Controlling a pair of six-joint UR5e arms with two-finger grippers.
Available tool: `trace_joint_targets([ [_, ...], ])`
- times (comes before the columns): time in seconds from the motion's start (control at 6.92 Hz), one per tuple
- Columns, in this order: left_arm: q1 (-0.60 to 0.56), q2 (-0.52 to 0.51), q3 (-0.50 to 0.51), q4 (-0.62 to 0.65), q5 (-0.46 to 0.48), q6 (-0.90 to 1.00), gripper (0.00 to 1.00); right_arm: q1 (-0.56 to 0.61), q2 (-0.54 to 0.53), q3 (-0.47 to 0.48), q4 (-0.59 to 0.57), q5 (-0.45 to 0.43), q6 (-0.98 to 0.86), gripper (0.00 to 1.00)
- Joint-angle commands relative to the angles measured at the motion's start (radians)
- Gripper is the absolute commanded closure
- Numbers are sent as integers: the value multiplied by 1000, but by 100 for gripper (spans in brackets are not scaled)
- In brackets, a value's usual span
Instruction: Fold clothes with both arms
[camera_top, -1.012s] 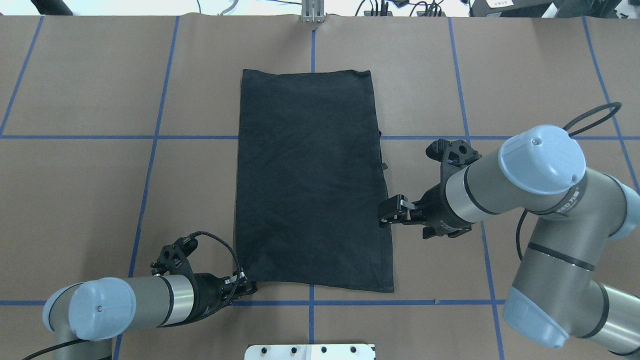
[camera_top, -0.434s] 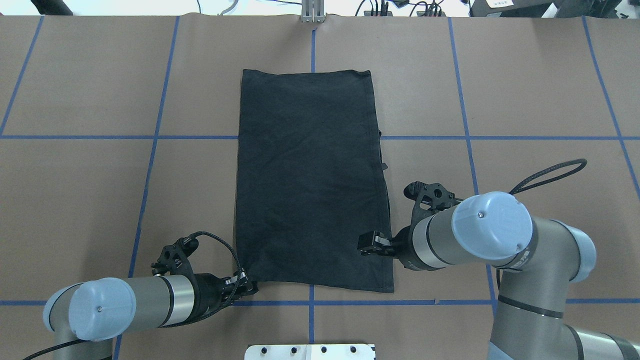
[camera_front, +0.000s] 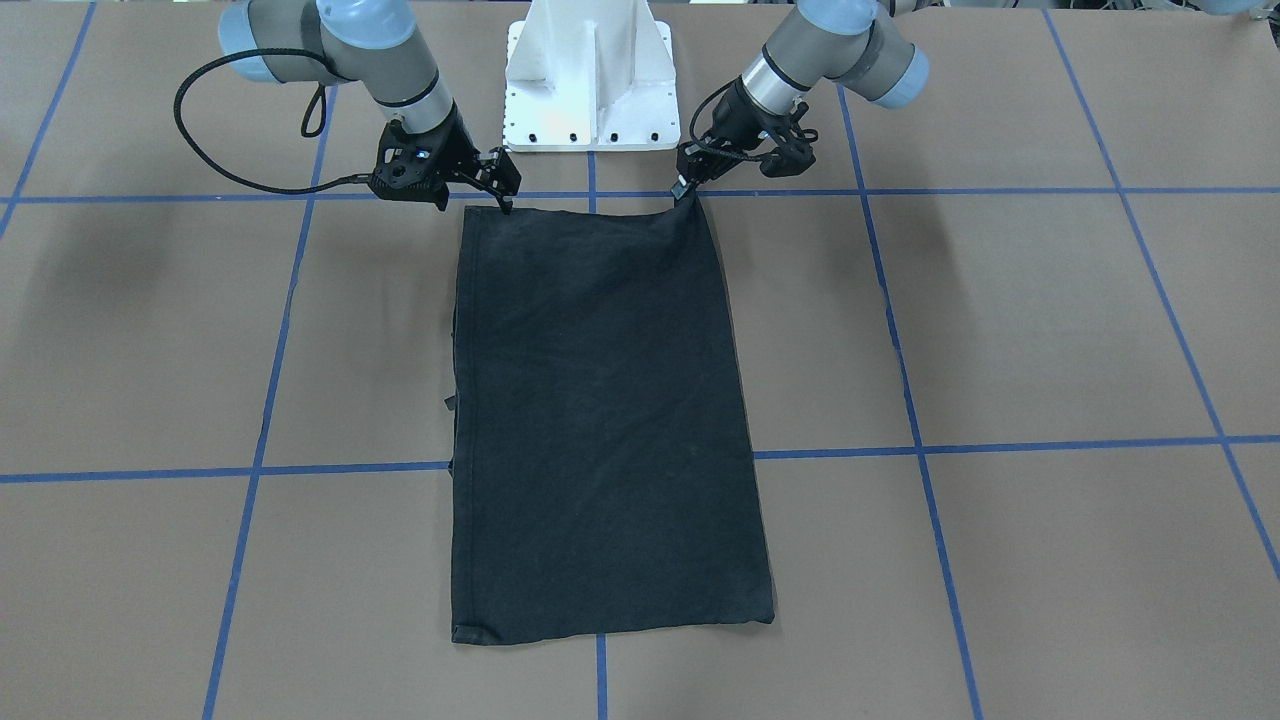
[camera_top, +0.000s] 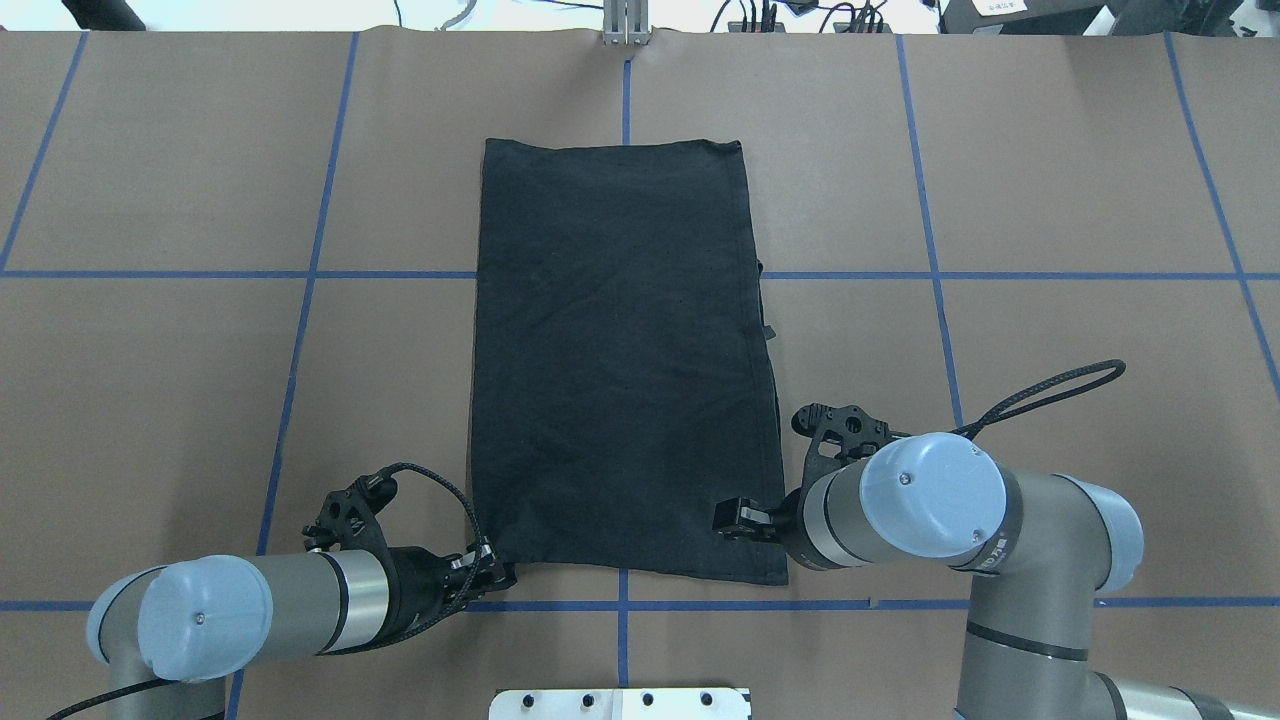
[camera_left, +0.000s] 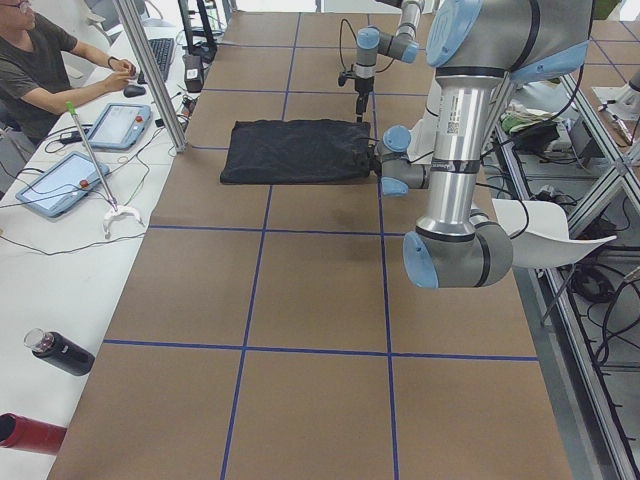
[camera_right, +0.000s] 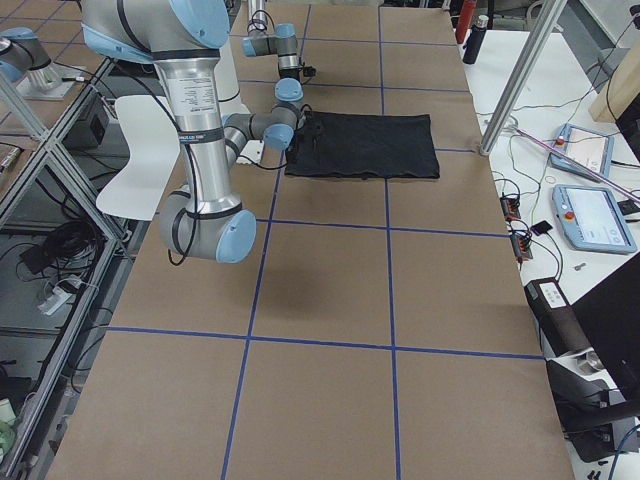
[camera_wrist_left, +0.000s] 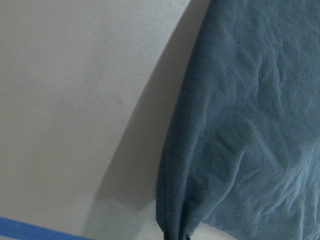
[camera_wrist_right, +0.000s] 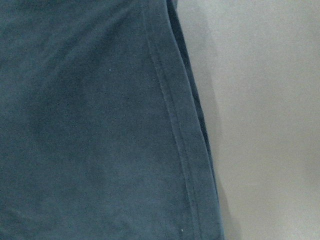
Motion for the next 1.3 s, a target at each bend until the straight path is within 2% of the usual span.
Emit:
trace_joint_targets([
  [0.0,0,0,1,0,0,0,100,-5,2,-22,0,0,-5,0],
  [0.43,0,2,1,0,0,0,100,-5,80,-85,-9,3,-3,0],
  [1.16,2,0,-1,0,0,0,100,-12,69,-102,-12,5,-3,0],
])
